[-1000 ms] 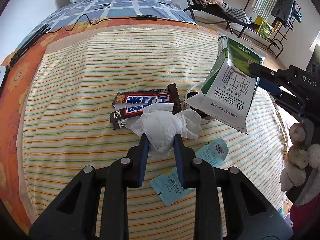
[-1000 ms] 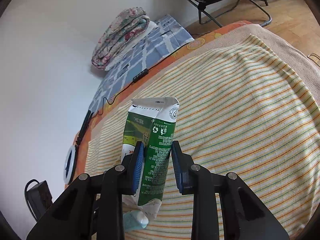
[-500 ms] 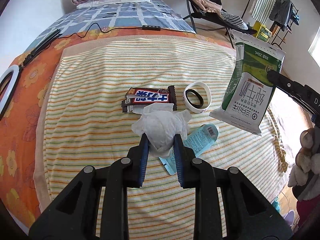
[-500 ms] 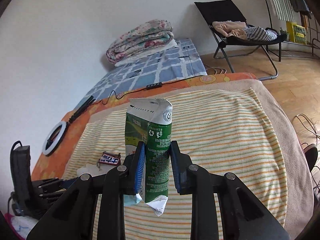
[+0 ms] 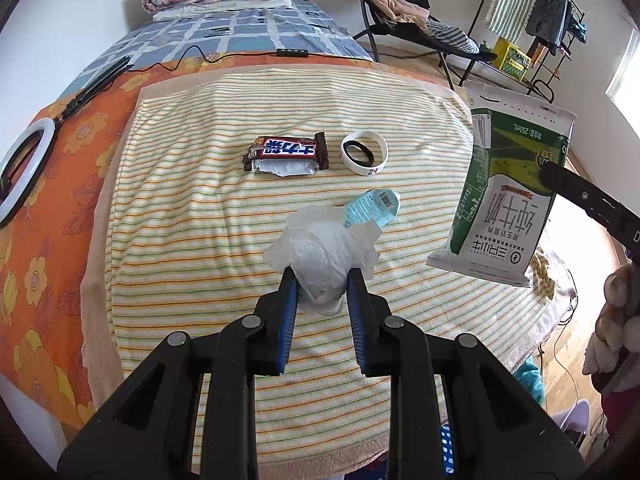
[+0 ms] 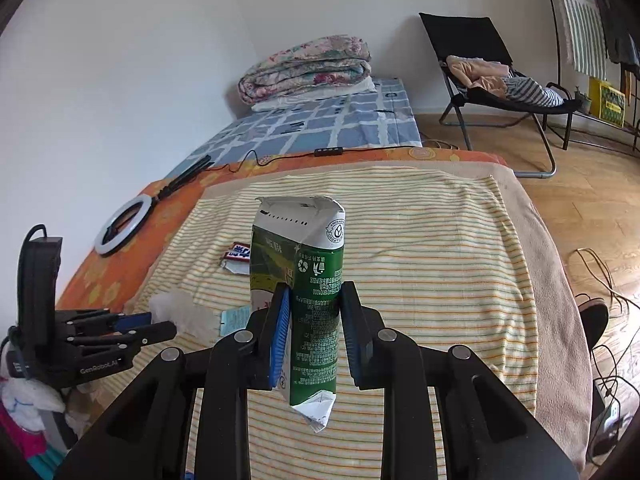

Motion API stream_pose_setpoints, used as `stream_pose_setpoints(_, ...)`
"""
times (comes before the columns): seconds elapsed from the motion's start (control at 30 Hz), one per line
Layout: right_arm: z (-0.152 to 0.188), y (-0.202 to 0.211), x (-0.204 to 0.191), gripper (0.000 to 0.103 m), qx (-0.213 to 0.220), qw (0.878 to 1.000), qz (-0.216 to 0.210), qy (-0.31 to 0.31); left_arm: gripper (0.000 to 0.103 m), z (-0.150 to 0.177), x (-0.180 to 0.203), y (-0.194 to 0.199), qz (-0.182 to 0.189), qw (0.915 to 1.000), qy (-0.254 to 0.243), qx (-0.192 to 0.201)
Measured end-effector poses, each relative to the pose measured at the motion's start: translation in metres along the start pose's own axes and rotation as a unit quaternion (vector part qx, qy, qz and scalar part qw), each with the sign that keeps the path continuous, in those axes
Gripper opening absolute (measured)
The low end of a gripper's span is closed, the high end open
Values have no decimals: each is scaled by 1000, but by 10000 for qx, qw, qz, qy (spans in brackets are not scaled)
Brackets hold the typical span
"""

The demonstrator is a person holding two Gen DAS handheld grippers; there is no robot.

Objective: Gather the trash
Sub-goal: 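Carry carton and tissue over the blue basket and open both tools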

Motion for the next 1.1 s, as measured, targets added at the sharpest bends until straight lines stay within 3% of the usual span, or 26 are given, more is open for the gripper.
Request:
stream_pose_setpoints(0.57, 59, 69, -56, 23, -120, 9976, -637, 230, 24, 98, -6, 57, 105, 9999, -2, -90)
stream_pose_setpoints(1.1, 120, 97, -106, 23, -487, 9932, -705, 793, 24, 186, -11, 52, 23, 9979, -239, -606)
Point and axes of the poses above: each gripper's, at about its wrist camera, not at the fingertips, and y roughly against the way its jaws point, x to its right, z to its underside, the point moved 1 cm from there along -y, roughly the way its jaws point, and after that the axes turned 14 degrees about y, right-handed, at the moved point
